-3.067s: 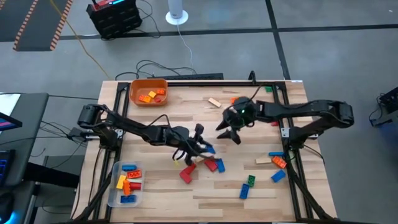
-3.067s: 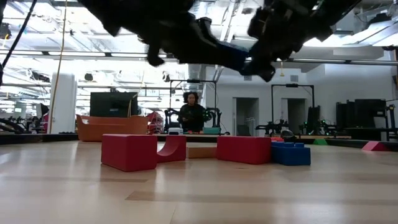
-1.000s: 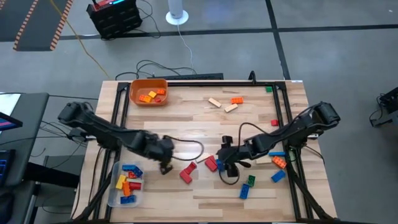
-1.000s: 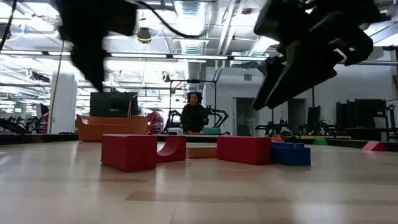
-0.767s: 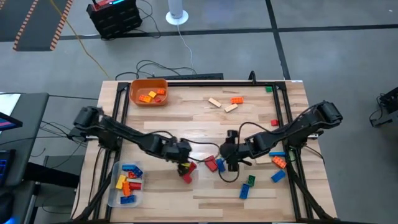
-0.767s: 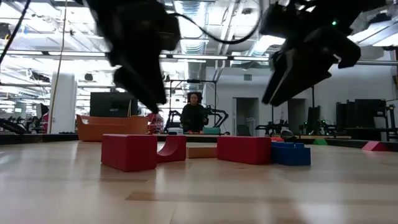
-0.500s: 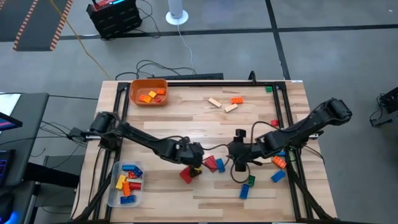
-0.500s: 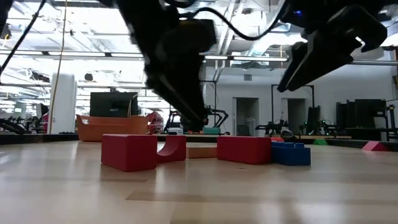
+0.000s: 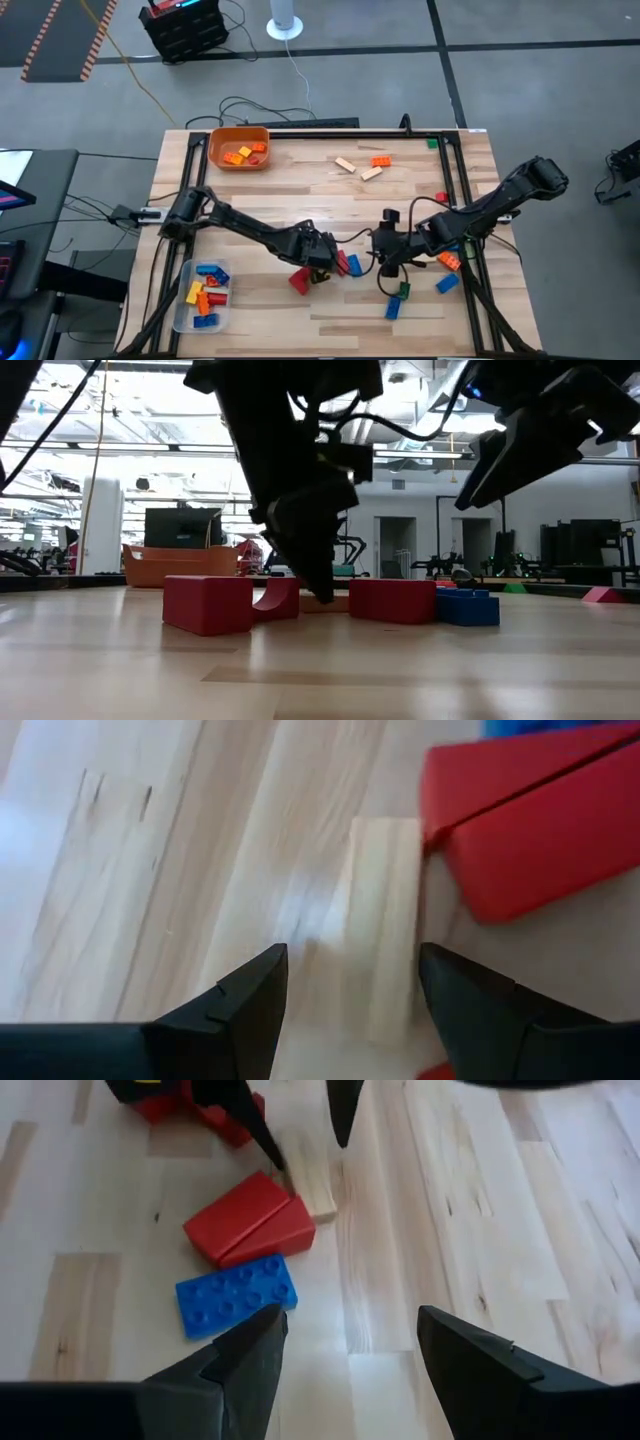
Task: Sort blocks by size
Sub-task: Put the large brown block into the transparent bin
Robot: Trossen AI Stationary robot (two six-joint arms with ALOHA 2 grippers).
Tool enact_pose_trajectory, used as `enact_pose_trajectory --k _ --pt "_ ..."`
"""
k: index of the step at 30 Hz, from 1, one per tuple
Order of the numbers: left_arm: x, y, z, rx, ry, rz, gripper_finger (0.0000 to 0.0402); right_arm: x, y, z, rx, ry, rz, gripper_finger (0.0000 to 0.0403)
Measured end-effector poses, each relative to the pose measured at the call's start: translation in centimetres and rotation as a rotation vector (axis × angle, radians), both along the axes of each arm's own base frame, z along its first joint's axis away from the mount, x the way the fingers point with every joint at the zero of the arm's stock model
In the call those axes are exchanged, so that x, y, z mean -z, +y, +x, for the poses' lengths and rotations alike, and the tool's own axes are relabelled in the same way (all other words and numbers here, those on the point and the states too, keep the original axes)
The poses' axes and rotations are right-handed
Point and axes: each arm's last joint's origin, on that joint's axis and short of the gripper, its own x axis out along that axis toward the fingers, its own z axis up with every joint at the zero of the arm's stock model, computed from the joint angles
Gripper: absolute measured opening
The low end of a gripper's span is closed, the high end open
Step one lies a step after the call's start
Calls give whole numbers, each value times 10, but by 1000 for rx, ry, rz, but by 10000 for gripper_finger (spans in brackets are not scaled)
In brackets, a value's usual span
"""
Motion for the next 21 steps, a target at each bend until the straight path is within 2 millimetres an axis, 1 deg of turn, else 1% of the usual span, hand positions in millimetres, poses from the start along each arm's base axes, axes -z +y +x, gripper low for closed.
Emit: enact_pose_trajectory --k 5,9,11,14,19,21 --pt "13 9 -2 22 28 -114 219 -2 0 3 -14 -31 -3 260" --pt "15 13 -2 39 36 -96 218 -3 1 3 -15 -40 -1 260" --pt "15 13 -1 69 25 -78 211 -3 1 3 -15 -38 -2 260" --pt "14 13 0 99 26 -65 182 -3 1 3 -17 -39 -4 260" --pt "14 13 0 144 36 -46 96 -3 1 3 -22 -38 -8 260" --pt "10 14 -2 151 39 -43 94 -3 1 3 -22 -38 -7 260"
